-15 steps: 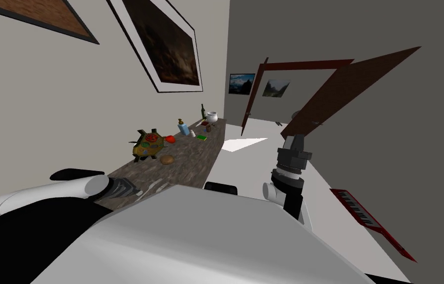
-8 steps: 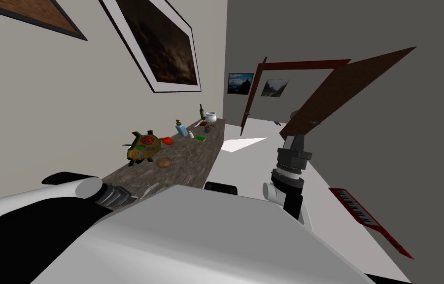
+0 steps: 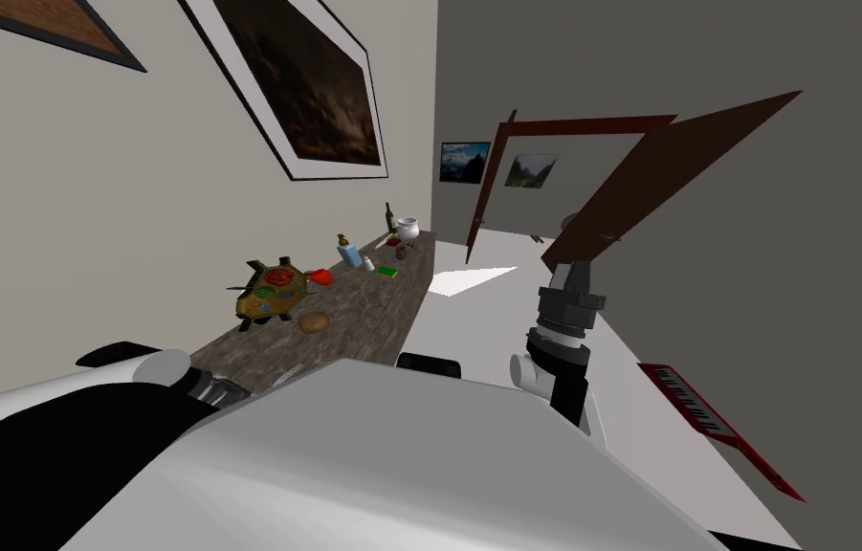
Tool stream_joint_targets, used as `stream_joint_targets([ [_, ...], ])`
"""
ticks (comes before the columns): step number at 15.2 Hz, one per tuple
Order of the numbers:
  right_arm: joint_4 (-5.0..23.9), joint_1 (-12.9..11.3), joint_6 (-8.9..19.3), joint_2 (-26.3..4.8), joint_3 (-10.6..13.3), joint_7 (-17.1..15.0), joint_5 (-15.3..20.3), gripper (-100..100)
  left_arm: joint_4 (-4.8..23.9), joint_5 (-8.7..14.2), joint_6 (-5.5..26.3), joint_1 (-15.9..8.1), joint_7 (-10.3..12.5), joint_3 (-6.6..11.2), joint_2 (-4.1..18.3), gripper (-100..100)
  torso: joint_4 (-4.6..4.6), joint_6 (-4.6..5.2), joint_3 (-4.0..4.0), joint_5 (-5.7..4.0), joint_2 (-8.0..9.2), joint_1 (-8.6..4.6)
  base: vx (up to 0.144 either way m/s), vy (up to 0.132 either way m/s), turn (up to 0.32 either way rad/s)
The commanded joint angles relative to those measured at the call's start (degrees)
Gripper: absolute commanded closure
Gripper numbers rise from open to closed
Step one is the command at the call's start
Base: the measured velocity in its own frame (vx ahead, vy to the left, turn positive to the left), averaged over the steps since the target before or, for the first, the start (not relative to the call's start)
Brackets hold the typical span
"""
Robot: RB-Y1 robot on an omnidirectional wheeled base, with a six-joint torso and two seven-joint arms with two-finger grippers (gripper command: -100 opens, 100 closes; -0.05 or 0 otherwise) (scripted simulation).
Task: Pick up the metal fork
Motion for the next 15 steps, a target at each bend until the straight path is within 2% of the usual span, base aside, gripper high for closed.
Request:
stream_joint_targets([
  [1, 0.0, 0.0, 0.0, 0.0, 0.0, 0.0, 0.0, 0, 0.6, 0.7, 2.7, 0.4, 0.4, 0.23, -0.9, -100, 0.0, 0.0, 0.0, 0.0, 0.0, 0.0, 0.047, 0.029, -0.011],
  [2, 0.0, 0.0, 0.0, 0.0, 0.0, 0.0, 0.0, 0, 1.0, 1.0, 3.9, 0.5, 0.7, 0.09, -1.4, -100, 0.0, 0.0, 0.0, 0.0, 0.01, 0.01, 0.049, 0.032, -0.006],
  [3, 0.0, 0.0, 0.0, 0.0, 0.0, 0.0, 0.0, 0, 1.0, 1.0, 3.9, 0.5, 0.7, 0.09, -1.4, -100, 0.0, 0.0, 0.01, 0.01, 0.01, 0.02, 0.038, 0.023, -0.001],
  [4, 0.0, 0.0, 0.0, 0.0, 0.0, 0.0, 0.0, 0, 0.6, 0.9, 3.3, 0.4, 0.6, 0.13, -1.1, -100, 0.0, 0.0, 0.01, 0.0, 0.03, 0.0, 0.019, 0.01, -0.001],
  [5, 0.0, 0.0, 0.0, 0.0, 0.0, 0.0, 0.0, 0, 2.6, -0.1, 1.8, -0.1, 0.0, -0.8, -1.3, -100, 0.01, 0.0, 0.04, -0.01, 0.07, -0.03, 0.0, 0.0, 0.0],
  [9, 0.0, 0.0, 0.0, 0.0, 0.0, 0.0, 0.0, 0, 5.5, -1.6, -0.9, -0.8, -1.3, -2.19, -1.7, -100, 0.06, 0.0, 0.15, -0.03, 0.26, -0.16, -0.016, -0.017, -0.001],
  [10, 0.0, 0.0, 0.0, 0.0, 0.0, 0.0, 0.0, 0, 4.4, -0.9, 0.3, -0.5, -0.8, -1.59, -1.5, -100, 0.06, 0.0, 0.16, -0.04, 0.28, -0.17, -0.011, -0.012, 0.001],
  [11, 0.0, 0.0, 0.0, 0.0, 0.0, 0.0, 0.0, 0, 4.5, -1.0, 0.0, -0.6, -0.9, -1.68, -1.5, 100, 0.06, 0.0, 0.16, -0.04, 0.27, -0.16, 0.0, 0.0, 0.0],
  [15, 0.0, 0.0, 0.0, 0.0, 0.0, 0.0, 0.0, 0, 4.5, -1.0, 0.0, -0.6, -0.9, -1.71, -1.5, 100, 0.05, -0.02, 0.12, -0.01, 0.22, -0.05, 0.0, 0.0, 0.0],
])
